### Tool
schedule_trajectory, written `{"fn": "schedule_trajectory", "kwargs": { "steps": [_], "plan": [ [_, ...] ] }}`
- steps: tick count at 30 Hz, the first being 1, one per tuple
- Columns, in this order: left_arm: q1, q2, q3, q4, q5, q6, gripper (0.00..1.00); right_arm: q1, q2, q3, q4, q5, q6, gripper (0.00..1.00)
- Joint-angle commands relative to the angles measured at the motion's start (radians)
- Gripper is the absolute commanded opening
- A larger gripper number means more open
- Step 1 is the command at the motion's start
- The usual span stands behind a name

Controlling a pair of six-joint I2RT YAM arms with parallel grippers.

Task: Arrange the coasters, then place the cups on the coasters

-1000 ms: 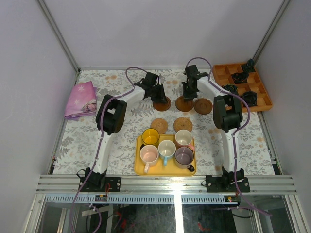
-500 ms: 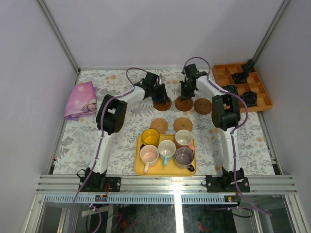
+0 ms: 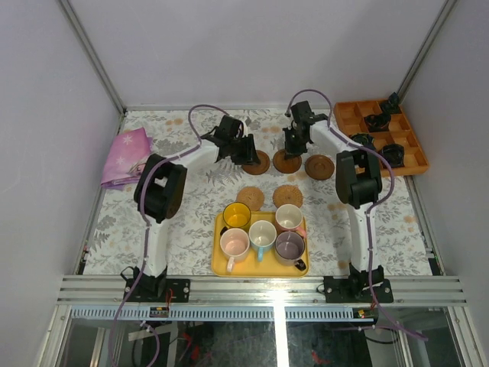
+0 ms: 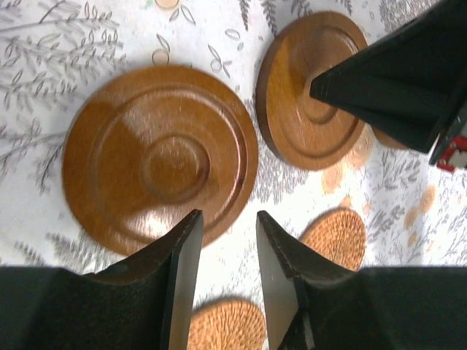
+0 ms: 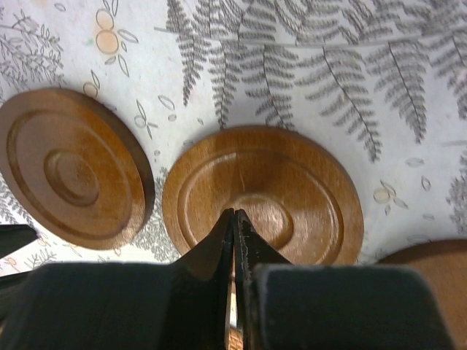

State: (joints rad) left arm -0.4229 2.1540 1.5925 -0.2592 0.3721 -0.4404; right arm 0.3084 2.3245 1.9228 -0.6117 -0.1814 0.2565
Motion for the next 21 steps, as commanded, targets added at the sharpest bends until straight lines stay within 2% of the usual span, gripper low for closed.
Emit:
{"fn": "schedule_trajectory", "kwargs": {
  "steps": [1, 3, 6, 9, 15, 21],
  "plan": [
    [-0.007, -0.134, -0.115, 0.044, -0.041, 0.097, 0.32, 0.01, -0.207, -0.123, 0.059, 0.041, -0.021, 0.0],
    [-0.011, -0.171, -0.155, 0.021, -0.048, 0.118, 0.28, 0.01, -0.255, -0.178, 0.07, 0.057, -0.019, 0.0],
    [-0.025, -0.185, -0.2, -0.01, -0.044, 0.132, 0.12, 0.01, -0.301, -0.238, 0.057, 0.072, -0.014, 0.0],
    [-0.047, -0.182, -0.226, -0.032, -0.014, 0.151, 0.01, 0.013, -0.339, -0.292, 0.035, 0.069, -0.016, 0.0],
    [-0.11, -0.157, -0.235, -0.082, 0.031, 0.185, 0.0, 0.062, -0.401, -0.381, -0.021, 0.117, -0.047, 0.0],
    [-0.123, -0.156, -0.268, -0.093, 0.042, 0.18, 0.0, 0.114, -0.415, -0.44, -0.098, 0.16, -0.068, 0.0]
  ]
}}
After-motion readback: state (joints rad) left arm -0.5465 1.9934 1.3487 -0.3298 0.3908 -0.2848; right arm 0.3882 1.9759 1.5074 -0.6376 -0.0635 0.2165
